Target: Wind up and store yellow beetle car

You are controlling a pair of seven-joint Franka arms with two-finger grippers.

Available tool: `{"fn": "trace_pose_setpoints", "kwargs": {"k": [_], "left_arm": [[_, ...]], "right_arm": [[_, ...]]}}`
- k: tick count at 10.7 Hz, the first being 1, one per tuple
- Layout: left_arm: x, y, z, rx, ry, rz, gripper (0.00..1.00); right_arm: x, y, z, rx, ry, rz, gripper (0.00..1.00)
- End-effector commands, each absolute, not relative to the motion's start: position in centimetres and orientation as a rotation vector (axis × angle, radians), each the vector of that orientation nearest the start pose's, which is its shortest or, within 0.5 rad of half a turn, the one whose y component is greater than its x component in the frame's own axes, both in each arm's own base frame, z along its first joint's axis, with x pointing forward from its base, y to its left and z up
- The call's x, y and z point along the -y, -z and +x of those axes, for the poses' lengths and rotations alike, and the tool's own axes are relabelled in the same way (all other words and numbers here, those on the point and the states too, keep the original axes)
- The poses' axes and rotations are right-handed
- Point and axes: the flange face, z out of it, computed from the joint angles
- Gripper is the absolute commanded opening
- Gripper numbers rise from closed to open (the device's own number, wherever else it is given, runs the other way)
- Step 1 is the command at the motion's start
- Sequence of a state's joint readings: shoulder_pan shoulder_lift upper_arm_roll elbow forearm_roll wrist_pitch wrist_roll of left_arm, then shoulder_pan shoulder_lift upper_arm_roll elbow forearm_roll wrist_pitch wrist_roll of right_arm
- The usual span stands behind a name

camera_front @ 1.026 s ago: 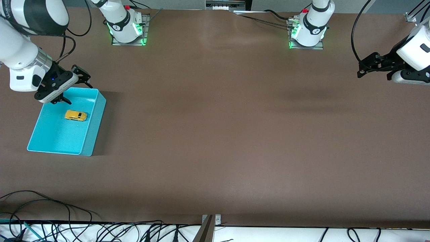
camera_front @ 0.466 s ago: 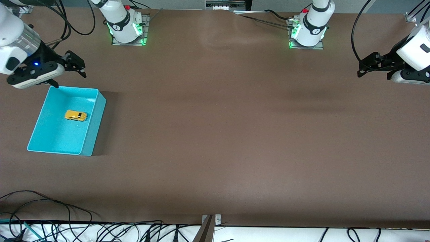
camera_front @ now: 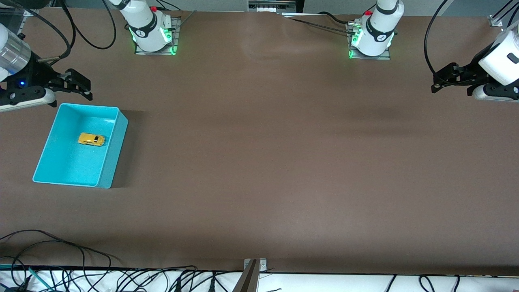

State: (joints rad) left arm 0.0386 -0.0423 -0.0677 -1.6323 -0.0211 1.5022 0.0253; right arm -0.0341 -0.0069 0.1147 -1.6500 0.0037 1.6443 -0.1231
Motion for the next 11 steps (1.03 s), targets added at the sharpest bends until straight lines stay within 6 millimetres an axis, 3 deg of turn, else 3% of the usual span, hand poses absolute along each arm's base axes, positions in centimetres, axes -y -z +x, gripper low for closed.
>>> {"fn": "trace_pose_setpoints", "kwargs": {"k": [1, 3, 11], "left_arm": [[1.8, -61.9, 53.5, -0.073, -0.151, -3.169, 1.00], [1.8, -61.9, 53.5, -0.073, -0.151, -3.169, 1.00], [1.8, -61.9, 53.5, -0.073, -0.151, -3.169, 1.00]], "right_arm": [[-5.0, -61.2, 55.8, 0.280, -0.010, -3.137, 1.00], [-4.8, -61.2, 55.7, 0.195, -0.023, -3.152, 1.00], [-3.2, -61.2, 55.5, 0.158, -0.062, -3.204, 1.00]]}}
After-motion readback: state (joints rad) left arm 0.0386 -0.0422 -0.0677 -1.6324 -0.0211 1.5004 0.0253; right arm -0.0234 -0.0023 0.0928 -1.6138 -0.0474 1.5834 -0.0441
